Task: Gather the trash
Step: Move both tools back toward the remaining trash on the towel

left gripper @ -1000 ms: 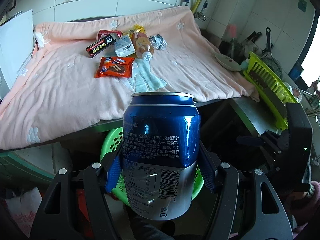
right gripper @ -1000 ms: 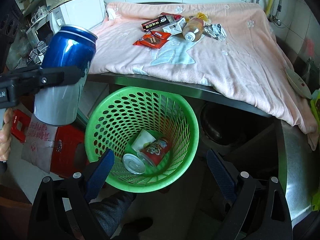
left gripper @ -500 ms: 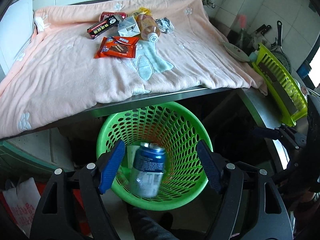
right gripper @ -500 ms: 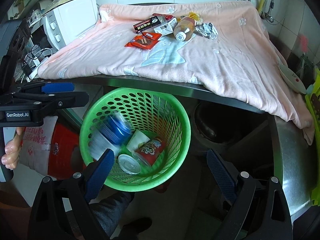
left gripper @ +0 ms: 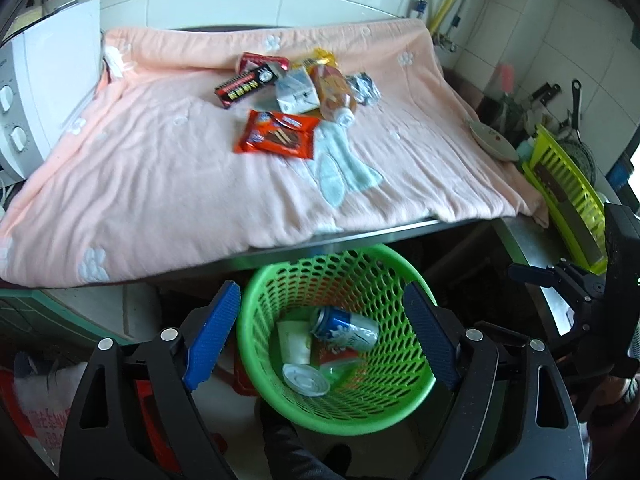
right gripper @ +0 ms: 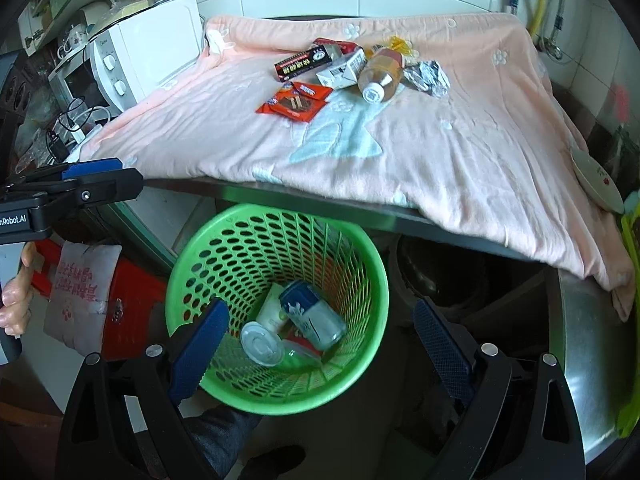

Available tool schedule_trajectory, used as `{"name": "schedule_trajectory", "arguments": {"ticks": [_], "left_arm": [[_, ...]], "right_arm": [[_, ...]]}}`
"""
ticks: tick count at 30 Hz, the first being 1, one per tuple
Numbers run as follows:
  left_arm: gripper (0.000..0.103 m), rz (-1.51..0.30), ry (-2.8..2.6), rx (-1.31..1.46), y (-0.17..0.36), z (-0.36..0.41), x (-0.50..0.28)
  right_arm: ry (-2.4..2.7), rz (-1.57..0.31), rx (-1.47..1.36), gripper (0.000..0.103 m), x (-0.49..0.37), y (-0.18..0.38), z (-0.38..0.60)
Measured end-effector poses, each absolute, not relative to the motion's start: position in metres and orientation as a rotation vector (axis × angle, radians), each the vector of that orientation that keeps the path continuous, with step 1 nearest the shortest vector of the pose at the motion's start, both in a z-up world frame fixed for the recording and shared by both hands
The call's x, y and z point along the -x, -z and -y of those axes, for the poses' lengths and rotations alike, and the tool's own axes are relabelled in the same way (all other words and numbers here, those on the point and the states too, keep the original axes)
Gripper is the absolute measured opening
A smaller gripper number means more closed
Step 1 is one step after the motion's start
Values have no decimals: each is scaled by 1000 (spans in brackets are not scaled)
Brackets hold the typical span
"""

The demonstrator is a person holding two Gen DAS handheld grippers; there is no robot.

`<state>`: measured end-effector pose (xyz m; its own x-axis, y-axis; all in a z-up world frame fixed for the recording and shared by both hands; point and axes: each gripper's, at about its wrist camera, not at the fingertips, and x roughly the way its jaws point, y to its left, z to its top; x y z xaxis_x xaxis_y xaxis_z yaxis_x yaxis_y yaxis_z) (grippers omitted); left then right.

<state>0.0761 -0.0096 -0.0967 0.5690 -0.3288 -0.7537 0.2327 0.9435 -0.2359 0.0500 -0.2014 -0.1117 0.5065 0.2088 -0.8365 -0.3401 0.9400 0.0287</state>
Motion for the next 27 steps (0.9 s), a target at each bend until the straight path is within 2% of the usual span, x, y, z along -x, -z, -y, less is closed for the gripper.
{"name": "schedule_trajectory", "arguments": {"ticks": [13,27], "left_arm": [[83,-891,221,182,93,-46,-122],[83,-918,178,201,104,-93,-189]], "right_arm": [[-478,-946,302,90,-153,90,140],[-571,-1012,473,90,-270,116,72]]}}
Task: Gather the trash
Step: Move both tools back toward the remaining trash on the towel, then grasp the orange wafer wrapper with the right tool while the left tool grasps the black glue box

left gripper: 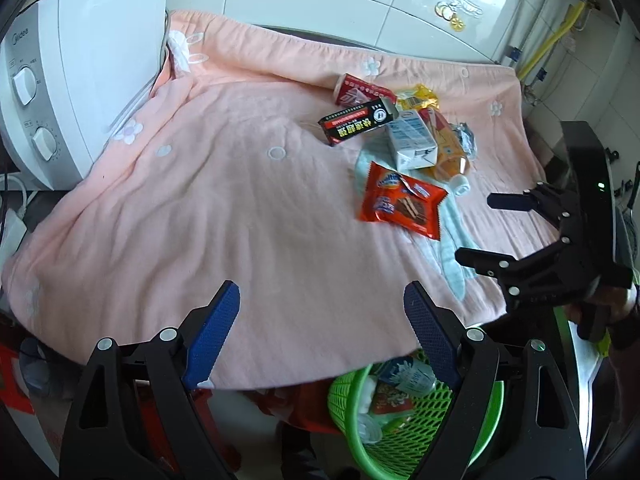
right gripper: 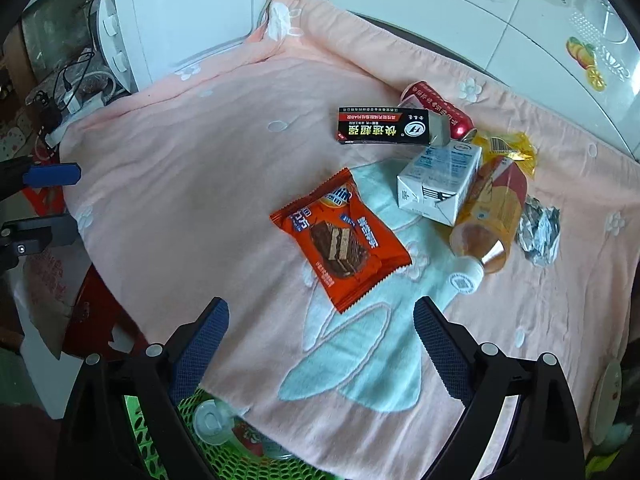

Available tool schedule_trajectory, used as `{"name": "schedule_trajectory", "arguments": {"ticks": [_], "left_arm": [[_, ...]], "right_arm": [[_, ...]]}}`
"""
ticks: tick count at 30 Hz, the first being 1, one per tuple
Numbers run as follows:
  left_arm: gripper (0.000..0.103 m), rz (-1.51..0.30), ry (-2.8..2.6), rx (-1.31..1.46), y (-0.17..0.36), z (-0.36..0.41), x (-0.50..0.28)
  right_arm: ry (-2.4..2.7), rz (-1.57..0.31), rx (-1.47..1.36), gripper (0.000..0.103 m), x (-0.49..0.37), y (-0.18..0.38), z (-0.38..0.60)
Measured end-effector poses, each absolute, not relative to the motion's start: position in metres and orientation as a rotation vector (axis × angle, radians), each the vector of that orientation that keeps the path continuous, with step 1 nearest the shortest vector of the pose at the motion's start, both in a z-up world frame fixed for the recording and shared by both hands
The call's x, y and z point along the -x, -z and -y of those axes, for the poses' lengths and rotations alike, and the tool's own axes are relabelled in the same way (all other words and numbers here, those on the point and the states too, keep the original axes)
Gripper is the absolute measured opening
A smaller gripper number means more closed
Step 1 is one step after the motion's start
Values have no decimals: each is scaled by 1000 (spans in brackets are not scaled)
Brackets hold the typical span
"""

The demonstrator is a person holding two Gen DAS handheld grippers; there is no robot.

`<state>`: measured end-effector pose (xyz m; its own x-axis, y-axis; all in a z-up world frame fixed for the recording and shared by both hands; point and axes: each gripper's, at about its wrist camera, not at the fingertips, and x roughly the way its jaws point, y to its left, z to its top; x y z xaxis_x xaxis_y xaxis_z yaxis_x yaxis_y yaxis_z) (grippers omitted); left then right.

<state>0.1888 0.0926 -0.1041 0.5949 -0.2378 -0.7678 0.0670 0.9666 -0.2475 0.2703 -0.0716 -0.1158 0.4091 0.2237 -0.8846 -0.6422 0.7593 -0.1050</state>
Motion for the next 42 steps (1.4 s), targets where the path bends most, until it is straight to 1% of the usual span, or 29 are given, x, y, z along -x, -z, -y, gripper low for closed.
{"name": "schedule_trajectory", "arguments": {"ticks": [7,13,20,24,25,26,27,33,42], "left_arm": [[83,-925,181,183,106,-108,-217],[83,-932,190,159,107,-118,-240],[83,-930,218,130,106,-121,-267],[83,-926,239,86,104,-117,-290],[83,-926,248,76,104,-115,-297],[83,-924,262,64,103,-112,-306],[83,-921,272,51,102,-108,-312],[83,-890,340,-50,101,-74,-359],[83,-865,402,-231,118,-14,-416]], "right_arm": [[-582,-1080,531,90,-315,144,51],[-615,-1107,606,90,-335,159,38],[-690,-1178,556,90,-354,172,37],[-706,-1204,534,75,-362,177,39],[-707,-1211,516,75,-362,179,40],[-701,-1212,505,71,-360,181,42],[-690,-1208,498,66,-359,181,43],[-663,-1202,419,59,-353,174,60],[-585,-1194,307,58,-333,158,100]]}}
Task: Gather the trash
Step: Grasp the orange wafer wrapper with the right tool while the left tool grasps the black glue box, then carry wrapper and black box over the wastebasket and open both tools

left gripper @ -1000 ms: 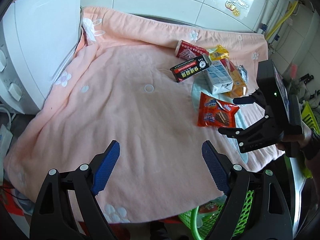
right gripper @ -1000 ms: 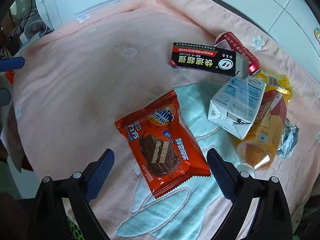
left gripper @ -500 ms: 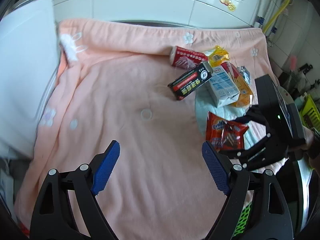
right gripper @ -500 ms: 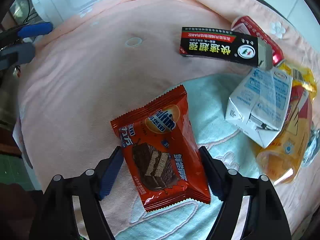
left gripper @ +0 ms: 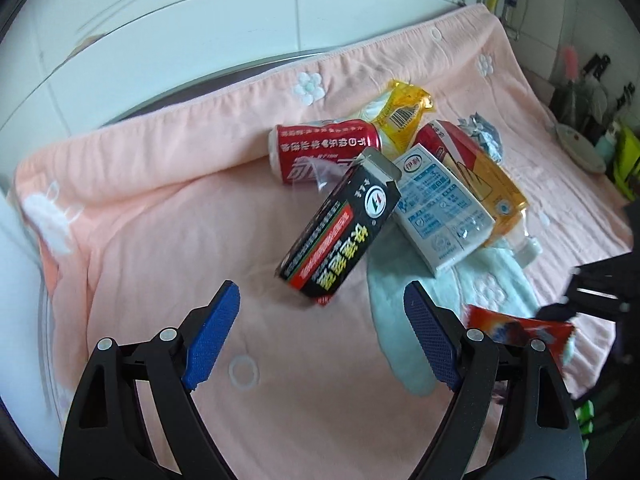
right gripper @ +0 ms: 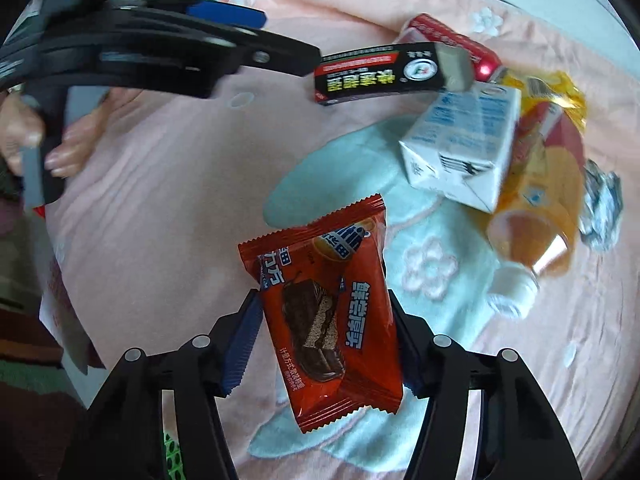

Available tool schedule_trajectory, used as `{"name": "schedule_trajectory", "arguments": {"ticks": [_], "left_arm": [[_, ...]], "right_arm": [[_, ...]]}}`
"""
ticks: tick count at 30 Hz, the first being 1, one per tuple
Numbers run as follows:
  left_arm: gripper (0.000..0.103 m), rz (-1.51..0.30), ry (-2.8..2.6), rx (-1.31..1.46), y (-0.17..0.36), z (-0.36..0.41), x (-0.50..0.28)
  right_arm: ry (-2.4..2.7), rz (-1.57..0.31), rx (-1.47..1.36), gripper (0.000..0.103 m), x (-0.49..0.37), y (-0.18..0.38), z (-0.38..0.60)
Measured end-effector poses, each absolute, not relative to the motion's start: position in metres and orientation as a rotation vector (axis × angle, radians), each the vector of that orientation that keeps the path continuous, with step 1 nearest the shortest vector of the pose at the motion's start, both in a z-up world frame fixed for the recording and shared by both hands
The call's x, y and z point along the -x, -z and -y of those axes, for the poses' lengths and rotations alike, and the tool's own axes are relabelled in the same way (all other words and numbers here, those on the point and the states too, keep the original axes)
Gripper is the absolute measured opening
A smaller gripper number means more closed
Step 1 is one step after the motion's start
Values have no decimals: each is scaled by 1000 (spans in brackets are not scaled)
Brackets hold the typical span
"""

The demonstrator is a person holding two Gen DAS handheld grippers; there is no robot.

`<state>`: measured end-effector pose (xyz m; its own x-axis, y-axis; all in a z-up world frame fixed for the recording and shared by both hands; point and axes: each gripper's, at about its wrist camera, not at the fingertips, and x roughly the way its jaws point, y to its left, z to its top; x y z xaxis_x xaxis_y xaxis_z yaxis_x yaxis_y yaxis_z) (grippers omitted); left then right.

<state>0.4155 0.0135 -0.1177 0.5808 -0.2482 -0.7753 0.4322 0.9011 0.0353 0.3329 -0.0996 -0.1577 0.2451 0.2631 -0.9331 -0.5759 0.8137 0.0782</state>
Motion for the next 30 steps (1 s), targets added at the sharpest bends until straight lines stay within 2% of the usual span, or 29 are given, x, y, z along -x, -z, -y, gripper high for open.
{"name": "schedule_trajectory", "arguments": {"ticks": [8,12,17,21,30], "left_arm": [[83,-869,377,-368,146,18,-444],[74,-877,372,-366,154,23,-452],[71,-875,380,-376,162,30,-457],[59,-864,366,-372,164,31,-459],[53,-881,352,-278,157,13,-442]], "right_arm": [[-503,-1189,241,58,-316,150,136],[-478,-1193,212,58,-303,151,157],[-449,-1197,179,58,-292,153,168],[-440,-1198,168,58,-281,148,155],[-431,-1167,149,58,-253,138,155]]}}
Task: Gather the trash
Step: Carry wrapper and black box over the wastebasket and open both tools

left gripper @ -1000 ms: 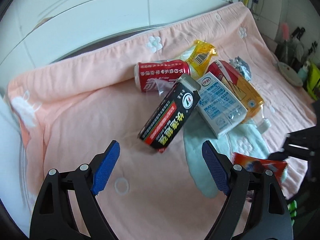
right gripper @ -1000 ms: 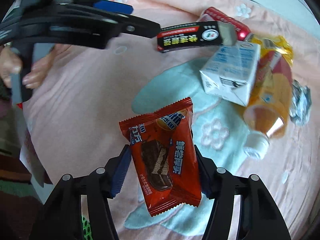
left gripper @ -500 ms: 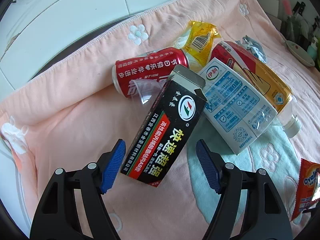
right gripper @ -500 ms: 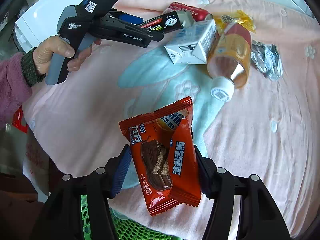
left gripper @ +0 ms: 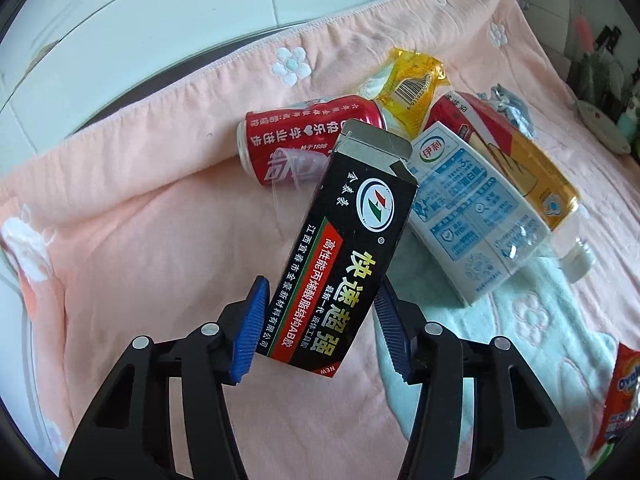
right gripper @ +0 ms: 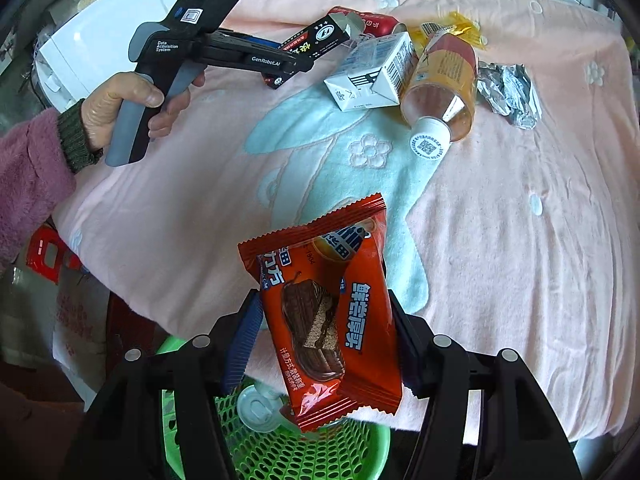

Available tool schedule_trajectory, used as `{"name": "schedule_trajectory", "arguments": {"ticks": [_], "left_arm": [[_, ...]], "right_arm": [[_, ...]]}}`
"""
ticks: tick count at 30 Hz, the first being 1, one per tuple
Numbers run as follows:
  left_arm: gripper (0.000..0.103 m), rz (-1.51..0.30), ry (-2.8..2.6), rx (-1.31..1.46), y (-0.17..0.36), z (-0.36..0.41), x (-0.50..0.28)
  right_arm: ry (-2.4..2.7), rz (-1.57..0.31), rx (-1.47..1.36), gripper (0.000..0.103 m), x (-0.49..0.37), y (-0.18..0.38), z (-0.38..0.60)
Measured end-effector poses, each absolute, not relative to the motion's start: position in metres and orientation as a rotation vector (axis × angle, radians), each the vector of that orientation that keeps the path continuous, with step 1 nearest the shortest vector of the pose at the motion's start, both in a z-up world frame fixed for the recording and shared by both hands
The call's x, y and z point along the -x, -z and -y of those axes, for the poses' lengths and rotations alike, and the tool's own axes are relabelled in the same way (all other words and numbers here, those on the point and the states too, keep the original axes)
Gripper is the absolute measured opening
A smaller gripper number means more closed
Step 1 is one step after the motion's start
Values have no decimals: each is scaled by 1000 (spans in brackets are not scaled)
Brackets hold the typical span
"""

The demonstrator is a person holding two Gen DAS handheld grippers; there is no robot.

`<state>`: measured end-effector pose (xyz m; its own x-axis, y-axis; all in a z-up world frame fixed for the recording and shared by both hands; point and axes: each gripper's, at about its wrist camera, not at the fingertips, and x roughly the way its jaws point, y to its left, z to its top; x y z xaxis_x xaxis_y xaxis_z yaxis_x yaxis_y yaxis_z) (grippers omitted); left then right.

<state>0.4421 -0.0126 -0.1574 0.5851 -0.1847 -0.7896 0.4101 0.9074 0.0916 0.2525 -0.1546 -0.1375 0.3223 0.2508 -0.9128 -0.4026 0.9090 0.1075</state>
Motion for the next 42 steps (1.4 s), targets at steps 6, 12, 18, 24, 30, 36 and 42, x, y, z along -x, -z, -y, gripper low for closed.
{"name": "schedule_trajectory", "arguments": {"ticks": [6,12,18,24,30,36,42], "left_arm": [[52,-871,335,-247,142,4,-407],[52,-846,311,-201,118,-8,-352],[52,-806,280,-173,93,-13,-288],[52,-776,267,-155,73,-16,-223],[52,-746,269,-134,62,-11,-160],[52,-731,275,-117,60,-3,-108],[52,-744,275,-118,68,4,-78]], "right_arm": [[-445,-1144,168,58,-231,132,151],[-453,-1130,199,58,-204,124,146],[-458,-1117,261,58,-167,122,143],[-442,-1083,323,58,-127,122,139],[-443,-1078,316,58,-96,125,142],[-443,-1083,309,67,-75,130,144],[-434,-1074,308,79,-62,130,145]]}}
